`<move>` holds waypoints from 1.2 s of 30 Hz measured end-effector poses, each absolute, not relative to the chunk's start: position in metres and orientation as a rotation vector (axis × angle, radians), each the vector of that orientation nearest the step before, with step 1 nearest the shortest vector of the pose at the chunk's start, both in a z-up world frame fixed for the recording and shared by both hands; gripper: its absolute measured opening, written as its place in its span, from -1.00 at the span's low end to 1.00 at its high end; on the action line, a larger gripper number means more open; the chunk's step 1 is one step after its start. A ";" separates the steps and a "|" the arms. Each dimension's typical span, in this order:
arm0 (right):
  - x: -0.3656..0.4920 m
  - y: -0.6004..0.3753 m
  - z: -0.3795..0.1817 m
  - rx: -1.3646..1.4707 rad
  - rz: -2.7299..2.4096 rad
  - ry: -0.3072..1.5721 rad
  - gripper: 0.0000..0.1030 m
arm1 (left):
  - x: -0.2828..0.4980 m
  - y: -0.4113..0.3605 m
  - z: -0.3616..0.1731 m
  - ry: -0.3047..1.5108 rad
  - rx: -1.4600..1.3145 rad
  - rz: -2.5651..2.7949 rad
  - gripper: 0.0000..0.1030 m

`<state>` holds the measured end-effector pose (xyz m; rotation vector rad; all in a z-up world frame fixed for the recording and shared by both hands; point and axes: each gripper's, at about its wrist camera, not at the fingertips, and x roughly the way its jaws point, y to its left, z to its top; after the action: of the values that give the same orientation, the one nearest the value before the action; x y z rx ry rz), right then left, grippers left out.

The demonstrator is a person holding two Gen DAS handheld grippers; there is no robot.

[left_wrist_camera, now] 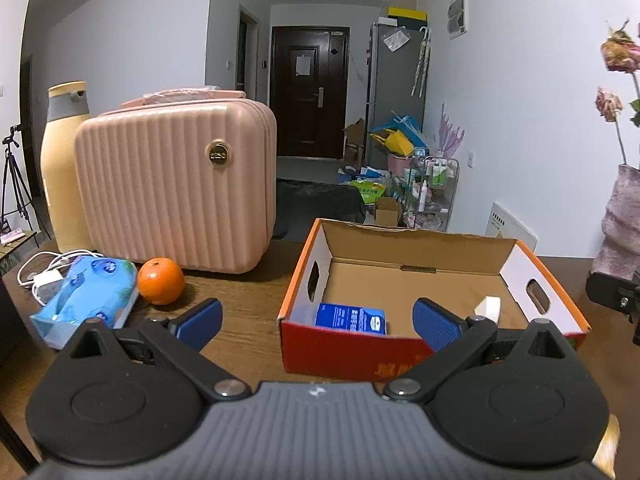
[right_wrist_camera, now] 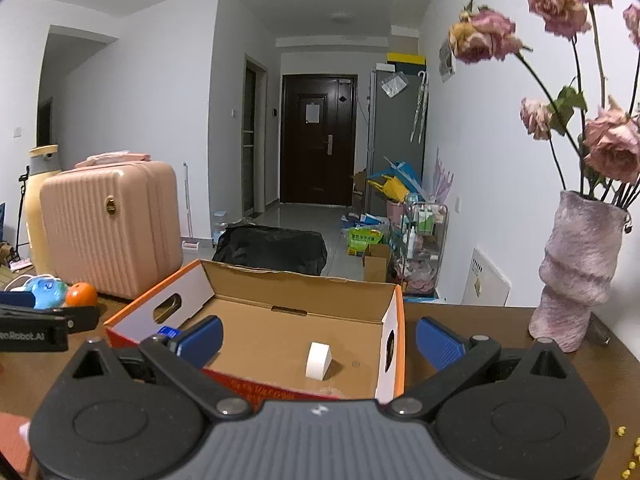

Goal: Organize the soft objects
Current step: 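Withdraw both grippers from the box back toward the plush toys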

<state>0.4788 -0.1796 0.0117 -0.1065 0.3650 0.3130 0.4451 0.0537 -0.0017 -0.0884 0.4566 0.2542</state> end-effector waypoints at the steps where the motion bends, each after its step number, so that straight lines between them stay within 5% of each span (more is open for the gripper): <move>1: 0.473 -0.180 0.011 -0.108 0.317 0.362 1.00 | 0.439 0.053 -0.001 0.452 -0.086 0.252 1.00; 36: 0.320 -0.164 -0.036 -0.242 0.392 0.319 1.00 | 0.283 0.057 -0.023 0.418 -0.057 0.145 1.00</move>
<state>0.3198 -0.1643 -0.0357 -0.2418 0.3190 0.3924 0.2833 0.0570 -0.0225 -0.0569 0.4177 0.1452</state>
